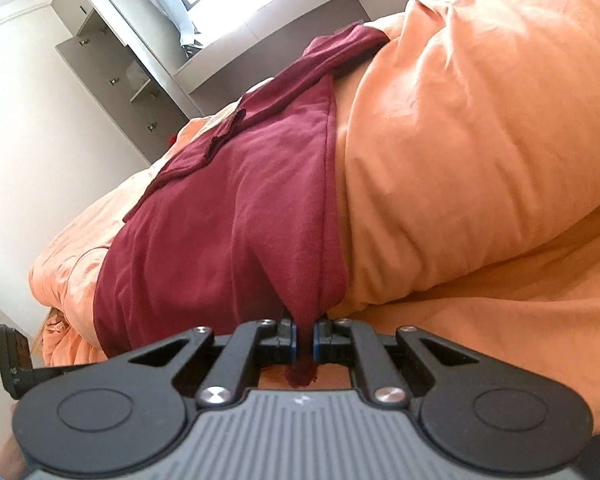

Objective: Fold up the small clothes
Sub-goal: 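Grasp the shirt hem with the right gripper and lift it, then grasp the hem with the left gripper while the right gripper also holds it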

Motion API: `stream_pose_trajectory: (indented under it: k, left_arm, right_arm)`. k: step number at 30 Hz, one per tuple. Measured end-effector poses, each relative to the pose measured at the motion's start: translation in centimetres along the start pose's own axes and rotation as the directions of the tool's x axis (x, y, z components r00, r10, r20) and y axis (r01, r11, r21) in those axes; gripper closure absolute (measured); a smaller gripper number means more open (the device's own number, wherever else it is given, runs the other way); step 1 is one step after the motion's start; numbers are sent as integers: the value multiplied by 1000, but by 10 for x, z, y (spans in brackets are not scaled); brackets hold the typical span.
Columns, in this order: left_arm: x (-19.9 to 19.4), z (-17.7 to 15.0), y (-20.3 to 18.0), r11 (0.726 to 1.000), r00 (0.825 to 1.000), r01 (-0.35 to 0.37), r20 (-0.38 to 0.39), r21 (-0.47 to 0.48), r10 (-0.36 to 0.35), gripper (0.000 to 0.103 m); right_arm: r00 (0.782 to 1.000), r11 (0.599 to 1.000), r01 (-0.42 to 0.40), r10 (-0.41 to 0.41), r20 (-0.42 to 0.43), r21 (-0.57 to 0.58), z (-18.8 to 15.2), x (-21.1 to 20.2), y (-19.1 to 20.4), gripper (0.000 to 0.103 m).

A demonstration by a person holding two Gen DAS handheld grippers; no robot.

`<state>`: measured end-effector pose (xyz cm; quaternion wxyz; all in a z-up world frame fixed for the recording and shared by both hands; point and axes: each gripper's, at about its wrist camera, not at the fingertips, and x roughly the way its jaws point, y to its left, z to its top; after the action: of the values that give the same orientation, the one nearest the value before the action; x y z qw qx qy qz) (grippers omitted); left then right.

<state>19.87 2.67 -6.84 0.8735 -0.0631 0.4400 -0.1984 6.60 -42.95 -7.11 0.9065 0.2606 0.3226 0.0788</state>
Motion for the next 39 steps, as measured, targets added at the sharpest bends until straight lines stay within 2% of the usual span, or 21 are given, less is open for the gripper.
stream_pose_trajectory:
  k: [3, 5, 7, 9, 13, 17, 23, 25, 27, 29, 32, 34, 37, 39]
  left_arm:
    - [-16, 1, -6, 1000, 1000, 17, 24, -22, -16, 100]
    - [-32, 5, -2, 995, 997, 62, 50, -73, -58, 100]
    - [-54, 9, 2, 984, 987, 131, 112, -120, -118, 100]
    - [-78, 14, 2, 971, 966, 198, 196, -136, -169, 100]
    - [-126, 26, 0, 950, 906, 289, 353, -117, -232, 100]
    - [-167, 25, 0, 938, 863, 332, 434, -101, -259, 100]
    - [-213, 0, 5, 910, 830, 391, 480, -137, -284, 100]
    - [-234, -14, 6, 908, 817, 397, 501, -131, -285, 100]
    - [-243, -22, 7, 907, 814, 402, 503, -127, -290, 100]
    - [-246, -17, 5, 910, 819, 397, 494, -122, -291, 100]
    - [-241, 6, 3, 912, 819, 392, 496, -121, -286, 100]
    - [-234, 29, 1, 914, 824, 384, 496, -130, -276, 100]
    - [-219, 74, -6, 923, 818, 366, 513, -115, -261, 100]
    - [-202, 109, -9, 939, 829, 325, 511, -111, -227, 100]
  right_arm:
    - [1000, 1000, 1, -1, 31, -5, -1, -6, 6, 97]
    - [997, 1000, -19, 18, 69, 12, -1, -17, 8, 97]
    - [992, 997, -60, 55, 113, 42, 0, -27, 11, 97]
    - [981, 993, -106, 97, 169, 48, 2, -43, 13, 97]
    - [944, 985, -170, 157, 291, 17, 7, -78, 28, 98]
    - [907, 973, -229, 220, 359, -19, -3, -107, 45, 98]
    - [865, 952, -305, 286, 411, -20, -36, -161, 66, 97]
    - [860, 951, -310, 288, 421, -18, -45, -181, 73, 97]
    - [866, 958, -288, 264, 424, -9, -49, -191, 77, 97]
    - [867, 957, -289, 260, 426, 5, -45, -189, 76, 97]
    - [855, 948, -317, 274, 441, 24, -25, -177, 70, 97]
    - [849, 945, -327, 281, 448, 28, 0, -160, 65, 97]
    - [850, 952, -306, 268, 453, 11, 49, -132, 64, 96]
    - [859, 958, -287, 249, 448, 18, 86, -108, 62, 96]
